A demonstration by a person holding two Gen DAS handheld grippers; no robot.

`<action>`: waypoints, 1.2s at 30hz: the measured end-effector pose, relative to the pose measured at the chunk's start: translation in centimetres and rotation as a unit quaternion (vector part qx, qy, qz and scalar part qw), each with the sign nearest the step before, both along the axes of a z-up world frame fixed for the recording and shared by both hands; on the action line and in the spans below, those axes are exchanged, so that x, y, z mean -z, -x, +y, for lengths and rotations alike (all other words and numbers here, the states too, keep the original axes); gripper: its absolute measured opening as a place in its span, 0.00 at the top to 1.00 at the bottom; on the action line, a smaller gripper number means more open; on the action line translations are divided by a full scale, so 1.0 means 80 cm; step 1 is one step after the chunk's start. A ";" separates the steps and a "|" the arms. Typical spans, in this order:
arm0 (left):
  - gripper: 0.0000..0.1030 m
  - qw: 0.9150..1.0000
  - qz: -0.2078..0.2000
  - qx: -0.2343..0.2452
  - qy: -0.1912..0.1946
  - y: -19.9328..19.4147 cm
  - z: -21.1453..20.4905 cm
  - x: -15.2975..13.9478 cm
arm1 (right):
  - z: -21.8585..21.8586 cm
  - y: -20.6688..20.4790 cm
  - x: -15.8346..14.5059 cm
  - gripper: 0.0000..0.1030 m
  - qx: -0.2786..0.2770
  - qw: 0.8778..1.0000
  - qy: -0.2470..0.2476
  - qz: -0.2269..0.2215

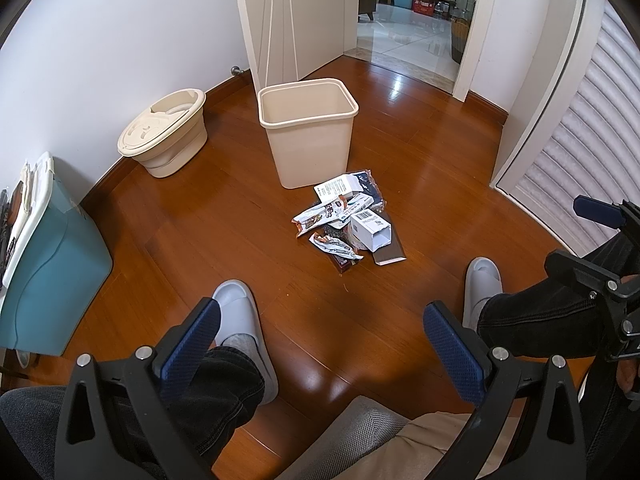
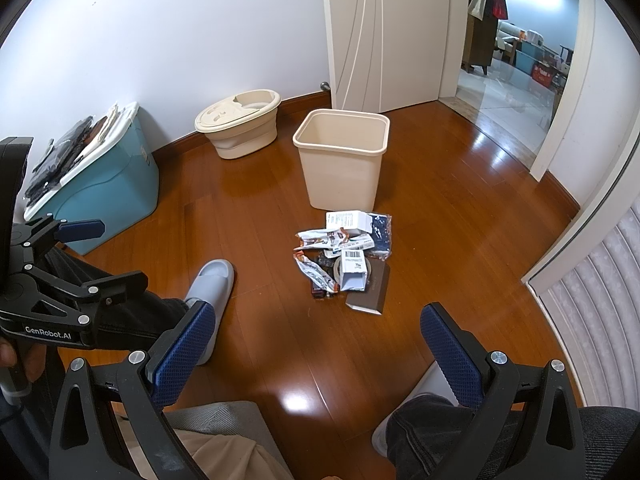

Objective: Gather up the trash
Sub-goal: 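Lower both tools to the pile and grasp the white barcode box with the right tool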

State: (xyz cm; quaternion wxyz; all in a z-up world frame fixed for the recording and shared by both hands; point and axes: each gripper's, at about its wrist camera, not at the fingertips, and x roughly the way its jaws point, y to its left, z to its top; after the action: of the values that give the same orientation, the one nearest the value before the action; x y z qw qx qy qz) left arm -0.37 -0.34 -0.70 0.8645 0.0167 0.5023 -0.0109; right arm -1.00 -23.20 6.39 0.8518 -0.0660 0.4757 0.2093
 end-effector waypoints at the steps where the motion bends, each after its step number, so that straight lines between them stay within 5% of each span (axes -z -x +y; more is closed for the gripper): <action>1: 0.00 1.000 0.000 0.000 0.000 0.000 0.000 0.000 | 0.000 0.000 0.000 0.00 0.000 1.000 0.001 0.000; 14: 0.00 0.999 0.014 -0.031 0.020 -0.014 0.007 0.001 | 0.011 -0.006 -0.007 0.00 0.012 1.000 -0.007 0.019; 17: 0.00 0.997 0.032 -0.062 0.034 -0.041 0.019 0.005 | 0.029 -0.023 -0.029 0.00 -0.006 0.999 0.035 0.007; 23: 0.00 0.980 0.089 -0.156 0.087 -0.108 0.047 0.053 | 0.041 -0.108 -0.051 0.00 -0.048 0.996 0.057 0.040; 29: 0.00 0.945 0.151 -0.264 0.116 -0.159 0.073 0.160 | 0.055 -0.249 0.050 0.00 -0.080 0.982 0.078 0.153; 33: 0.00 0.924 0.189 -0.304 0.133 -0.186 0.073 0.244 | 0.062 -0.322 0.190 0.00 -0.073 0.968 0.110 0.213; 36: 0.00 0.919 0.200 -0.317 0.118 -0.205 0.071 0.293 | 0.067 -0.349 0.290 0.00 -0.062 0.965 0.105 0.232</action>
State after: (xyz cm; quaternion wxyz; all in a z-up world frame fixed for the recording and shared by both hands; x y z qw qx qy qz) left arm 16.03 5.34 -24.13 0.6997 -0.2483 0.6388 0.2018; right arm 26.96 -17.80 -16.83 0.6917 -0.1340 0.6749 0.2196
